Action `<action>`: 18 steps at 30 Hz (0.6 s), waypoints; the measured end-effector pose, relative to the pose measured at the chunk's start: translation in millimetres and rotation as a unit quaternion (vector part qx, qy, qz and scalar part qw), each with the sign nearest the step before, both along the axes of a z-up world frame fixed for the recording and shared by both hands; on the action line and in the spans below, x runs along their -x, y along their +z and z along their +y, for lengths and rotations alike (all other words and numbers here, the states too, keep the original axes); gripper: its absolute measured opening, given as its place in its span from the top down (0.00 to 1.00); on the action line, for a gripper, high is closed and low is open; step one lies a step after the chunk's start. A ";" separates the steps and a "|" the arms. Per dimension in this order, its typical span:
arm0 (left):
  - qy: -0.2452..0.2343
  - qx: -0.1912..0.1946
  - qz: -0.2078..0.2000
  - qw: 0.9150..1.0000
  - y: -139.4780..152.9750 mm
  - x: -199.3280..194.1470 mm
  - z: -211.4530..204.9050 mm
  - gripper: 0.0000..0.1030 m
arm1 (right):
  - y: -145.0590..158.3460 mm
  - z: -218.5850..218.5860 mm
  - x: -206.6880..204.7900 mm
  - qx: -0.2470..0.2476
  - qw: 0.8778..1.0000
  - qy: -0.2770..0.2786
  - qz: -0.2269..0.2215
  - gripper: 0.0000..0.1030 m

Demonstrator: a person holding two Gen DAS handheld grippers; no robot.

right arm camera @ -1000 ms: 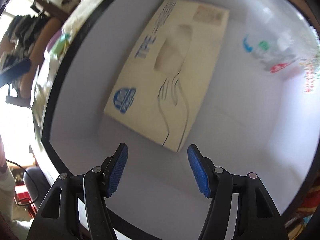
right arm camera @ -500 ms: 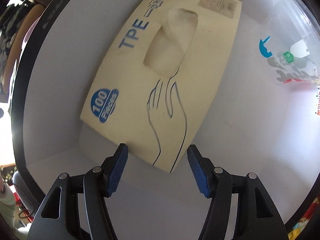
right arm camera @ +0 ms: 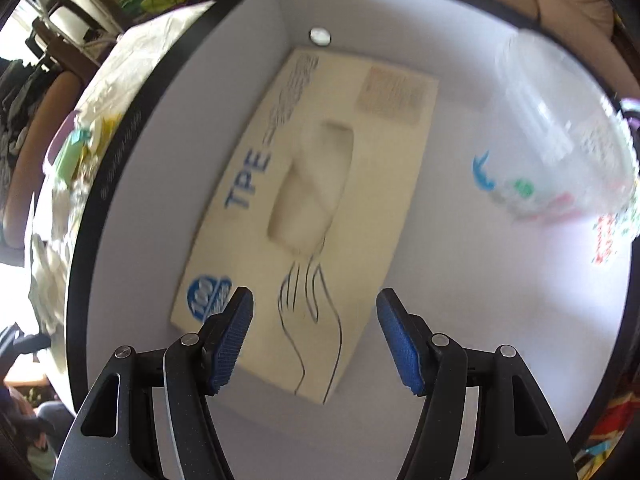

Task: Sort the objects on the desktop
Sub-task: 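Press the glove box flat inside the black box with the right gripper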

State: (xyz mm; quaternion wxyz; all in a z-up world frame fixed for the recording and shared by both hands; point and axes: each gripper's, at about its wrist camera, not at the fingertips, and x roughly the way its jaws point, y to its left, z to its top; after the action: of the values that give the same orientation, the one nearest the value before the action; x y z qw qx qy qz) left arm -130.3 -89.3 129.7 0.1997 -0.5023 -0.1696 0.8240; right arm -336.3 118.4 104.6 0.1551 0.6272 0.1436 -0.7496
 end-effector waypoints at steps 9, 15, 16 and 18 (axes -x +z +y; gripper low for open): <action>0.001 0.055 0.061 0.997 13.2 -8.9 17.5 0.20 | -18.8 -17.6 28.2 -0.029 0.996 -0.080 0.012 0.32; -0.009 0.056 0.056 0.997 5.2 -8.3 17.7 0.20 | -18.3 -20.5 29.5 -0.100 0.989 -0.104 0.019 0.33; -0.009 0.056 0.056 0.997 5.3 -6.7 17.1 0.20 | -20.7 -16.9 29.9 -0.093 0.990 -0.109 0.011 0.33; -0.013 0.048 0.054 0.997 4.7 -6.0 17.7 0.20 | -24.4 -12.6 30.4 -0.086 0.988 -0.124 0.005 0.34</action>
State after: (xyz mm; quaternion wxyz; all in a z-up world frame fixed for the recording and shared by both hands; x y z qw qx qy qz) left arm -124.4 -71.6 134.4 0.1946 -0.4685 -0.1120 0.8545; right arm -366.7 105.8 80.3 0.0054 0.6474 0.1293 -0.7511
